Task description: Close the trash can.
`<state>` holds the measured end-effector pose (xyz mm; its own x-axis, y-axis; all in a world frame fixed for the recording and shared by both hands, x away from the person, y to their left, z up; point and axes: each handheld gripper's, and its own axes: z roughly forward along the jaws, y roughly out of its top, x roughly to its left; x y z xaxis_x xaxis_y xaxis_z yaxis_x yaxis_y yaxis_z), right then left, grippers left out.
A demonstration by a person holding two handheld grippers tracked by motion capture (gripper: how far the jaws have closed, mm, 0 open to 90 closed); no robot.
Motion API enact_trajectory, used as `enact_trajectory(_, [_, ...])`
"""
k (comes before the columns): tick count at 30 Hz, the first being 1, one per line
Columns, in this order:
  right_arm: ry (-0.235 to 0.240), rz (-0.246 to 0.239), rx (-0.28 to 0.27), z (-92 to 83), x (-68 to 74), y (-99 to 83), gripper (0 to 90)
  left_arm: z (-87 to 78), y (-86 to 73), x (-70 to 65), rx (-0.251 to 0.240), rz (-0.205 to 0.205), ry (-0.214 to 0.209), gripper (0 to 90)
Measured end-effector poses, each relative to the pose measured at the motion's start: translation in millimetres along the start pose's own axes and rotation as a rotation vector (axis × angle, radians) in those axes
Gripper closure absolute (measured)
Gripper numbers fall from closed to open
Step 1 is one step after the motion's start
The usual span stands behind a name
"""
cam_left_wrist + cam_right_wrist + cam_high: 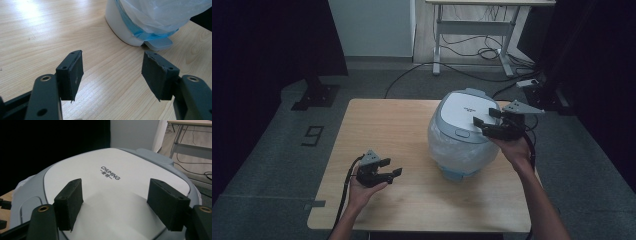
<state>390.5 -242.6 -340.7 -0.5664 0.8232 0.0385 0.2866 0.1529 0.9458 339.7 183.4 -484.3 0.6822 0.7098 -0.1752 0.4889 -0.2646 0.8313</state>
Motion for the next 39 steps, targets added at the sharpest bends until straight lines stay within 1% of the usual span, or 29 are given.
enact_trajectory(5, [0.020, -0.002, -0.039, -16.5, 0.3, -4.6, 26.9, -1.3, -0.2, -0.3, -0.004, -0.005, 0.002, 33.3])
enact_trajectory(8, [0.045, 0.005, -0.061, -31.6, -0.8, -7.9, 26.4, -1.3, -0.9, 1.0, -0.003, -0.010, 0.002, 33.3])
enact_trajectory(12, [0.049, 0.005, -0.071, -47.8, -3.3, -15.2, 25.9, -0.8, -1.6, 2.6, 0.000, -0.016, 0.005, 33.3])
enact_trajectory(13, [0.049, 0.005, -0.071, -47.8, -3.3, -15.2, 25.9, -0.8, -1.6, 2.6, 0.000, -0.016, 0.005, 33.3])
enact_trajectory(14, [0.049, 0.005, -0.076, -55.2, -4.8, -20.7, 25.6, -0.6, -2.0, 3.4, 0.001, -0.018, 0.006, 33.3])
enact_trajectory(15, [0.047, 0.009, -0.078, -58.9, -5.5, -23.8, 25.4, -0.5, -2.2, 3.6, 0.001, -0.020, 0.007, 33.3])
enact_trajectory(19, [0.040, 0.022, -0.095, -72.1, -8.8, -38.2, 25.3, 0.4, -3.2, 4.1, 0.007, -0.020, 0.007, 33.3])
enact_trajectory(21, [0.036, 0.033, -0.094, -76.5, -10.8, -46.8, 25.0, 1.2, -3.6, 4.0, 0.011, -0.019, 0.007, 33.3])
enact_trajectory(26, [0.030, 0.062, -0.092, -83.3, -17.7, -69.8, 24.8, 3.0, -4.9, 4.4, 0.018, -0.022, 0.009, 33.2])
enact_trajectory(27, [0.030, 0.062, -0.092, -83.3, -17.7, -69.8, 24.8, 3.0, -4.9, 4.4, 0.018, -0.022, 0.009, 33.2])
enact_trajectory(28, [0.028, 0.065, -0.088, -84.7, -20.3, -80.9, 24.8, 3.6, -5.6, 5.2, 0.021, -0.024, 0.010, 33.2])
enact_trajectory(30, [0.022, 0.070, -0.083, -84.8, -21.8, -90.0, 24.8, 4.4, -6.3, 5.8, 0.023, -0.026, 0.011, 33.2])
enact_trajectory(35, [0.011, 0.103, -0.060, -82.5, -26.4, -117.9, 24.8, 5.8, -7.7, 6.4, 0.029, -0.028, 0.014, 33.2])
enact_trajectory(39, [-0.007, 0.130, -0.022, -77.0, -29.9, -145.0, 24.6, 7.2, -9.0, 7.2, 0.035, -0.030, 0.016, 33.2])
